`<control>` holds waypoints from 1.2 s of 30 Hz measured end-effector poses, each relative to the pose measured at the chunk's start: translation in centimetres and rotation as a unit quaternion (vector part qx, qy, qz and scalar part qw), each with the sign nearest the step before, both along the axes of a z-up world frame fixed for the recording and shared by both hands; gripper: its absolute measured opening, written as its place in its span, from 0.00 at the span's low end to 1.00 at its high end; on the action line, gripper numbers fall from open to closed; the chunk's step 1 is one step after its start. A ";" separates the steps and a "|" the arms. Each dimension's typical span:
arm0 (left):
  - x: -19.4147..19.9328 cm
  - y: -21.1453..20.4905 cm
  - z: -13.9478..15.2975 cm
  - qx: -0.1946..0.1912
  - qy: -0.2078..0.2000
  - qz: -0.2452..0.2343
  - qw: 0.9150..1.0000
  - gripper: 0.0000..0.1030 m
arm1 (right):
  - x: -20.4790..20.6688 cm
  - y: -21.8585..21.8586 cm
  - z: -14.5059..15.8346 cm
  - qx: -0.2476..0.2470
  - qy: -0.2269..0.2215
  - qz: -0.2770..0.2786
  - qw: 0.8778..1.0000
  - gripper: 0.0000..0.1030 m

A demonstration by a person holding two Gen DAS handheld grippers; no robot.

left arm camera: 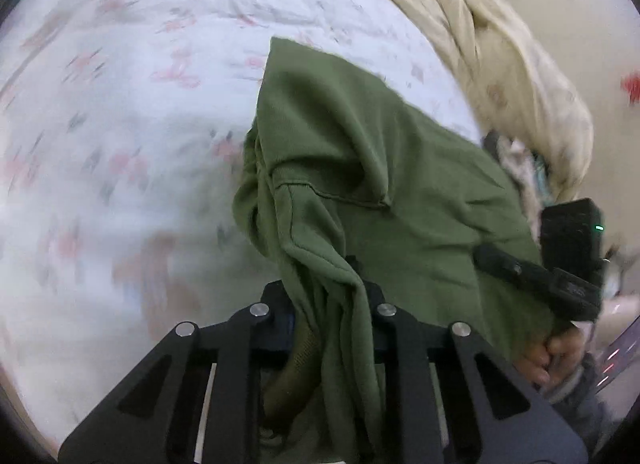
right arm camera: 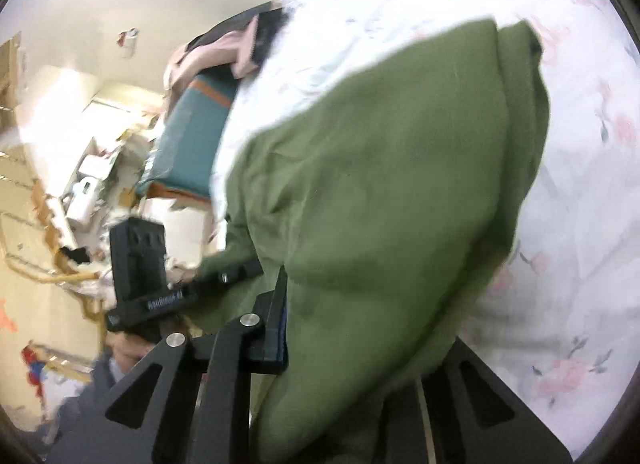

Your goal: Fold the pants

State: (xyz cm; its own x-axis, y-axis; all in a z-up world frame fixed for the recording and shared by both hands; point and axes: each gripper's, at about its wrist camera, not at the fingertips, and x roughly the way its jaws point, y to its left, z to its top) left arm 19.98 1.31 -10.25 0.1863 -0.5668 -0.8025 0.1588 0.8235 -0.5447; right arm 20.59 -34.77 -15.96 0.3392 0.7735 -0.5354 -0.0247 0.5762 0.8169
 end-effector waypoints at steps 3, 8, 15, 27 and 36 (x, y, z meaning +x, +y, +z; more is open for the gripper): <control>-4.1 1.2 1.0 -0.018 0.031 0.058 0.998 0.16 | 1.2 0.4 0.8 -0.013 0.031 0.067 0.997 0.23; -7.9 1.0 -3.5 0.035 0.082 0.079 0.993 0.28 | 1.5 1.5 -3.8 -0.129 0.094 0.089 0.983 0.55; -8.7 1.7 -0.8 0.130 0.027 0.074 0.988 0.73 | -0.9 -2.2 -1.5 -0.153 0.076 0.021 0.985 0.77; -6.2 -1.9 -5.5 0.088 0.039 0.018 0.995 0.29 | -2.6 4.2 -5.5 -0.100 0.085 0.089 0.987 0.25; -0.9 1.8 4.5 0.013 -0.047 0.047 0.998 0.11 | 3.2 5.8 5.5 -0.092 -0.062 0.100 0.989 0.15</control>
